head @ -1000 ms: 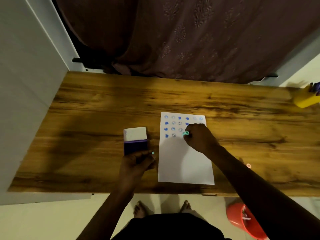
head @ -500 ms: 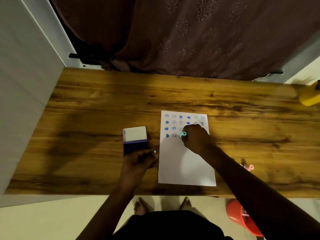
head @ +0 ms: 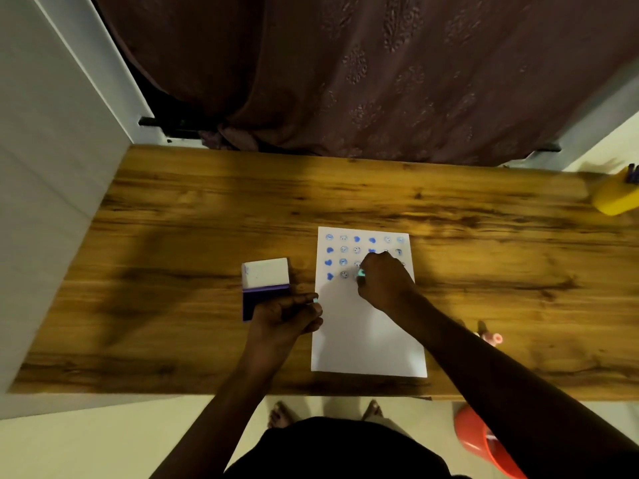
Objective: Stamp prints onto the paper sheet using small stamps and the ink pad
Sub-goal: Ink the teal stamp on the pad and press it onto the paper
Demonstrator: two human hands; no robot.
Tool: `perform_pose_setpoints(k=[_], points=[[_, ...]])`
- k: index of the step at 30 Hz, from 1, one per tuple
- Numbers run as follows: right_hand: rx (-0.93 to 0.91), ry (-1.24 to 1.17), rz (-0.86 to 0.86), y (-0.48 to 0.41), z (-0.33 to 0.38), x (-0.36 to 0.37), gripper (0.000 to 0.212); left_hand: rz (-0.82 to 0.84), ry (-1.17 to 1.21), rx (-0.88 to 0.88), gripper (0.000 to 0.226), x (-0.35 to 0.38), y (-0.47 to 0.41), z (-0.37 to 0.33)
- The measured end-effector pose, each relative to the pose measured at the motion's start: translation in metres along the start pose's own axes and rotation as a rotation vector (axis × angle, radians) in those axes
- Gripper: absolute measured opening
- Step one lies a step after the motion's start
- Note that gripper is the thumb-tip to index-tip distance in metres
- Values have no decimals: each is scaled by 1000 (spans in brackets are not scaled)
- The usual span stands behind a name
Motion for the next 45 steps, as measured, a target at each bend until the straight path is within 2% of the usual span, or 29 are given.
perform_pose_setpoints(k=[3,8,9,12,13,16,19,23,27,35,40,45], points=[[-4,-64,6,-5,-5,0,37,7,4,17,40,2,4,-5],[1,-268,22,-13,-27,-10,38,10,-9,14,25,8,6,-7],[32,-377,-4,-12,-35,-16,34,11,-6,6,24,10,6,-7],[203,-1084,9,3,-54,-31,20,26,8,-27,23,18,6,-4],[217,-1255,43,11,-59,-34,19,31,7,-39,23,22,6,-3],[141,-1462,159,38,-67,-42,21,59,7,-56,24,36,5,-1],[55,-1464,177,65,-74,-42,23,112,10,-57,28,55,6,-4],[-58,-1279,82,94,-81,-40,25,196,32,-30,36,78,10,-7],[-126,-1214,84,109,-90,-38,23,267,-26,-1,42,98,12,-10],[-194,-1180,58,120,-110,-38,25,342,-46,13,31,124,14,-3],[-219,-1210,58,126,-123,-40,27,362,-34,12,32,137,18,-2],[-169,-1216,66,130,-135,-38,29,400,-47,10,41,146,20,0]])
Point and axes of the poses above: each hand's wrist, its own y-axis away from the middle knuckle, its own x-axis out of the palm, z = x × y, the point moved 4 cm from there along -y, towards the middle knuckle, and after that the axes turned 3 degrees about y, right-handed, at the moved point
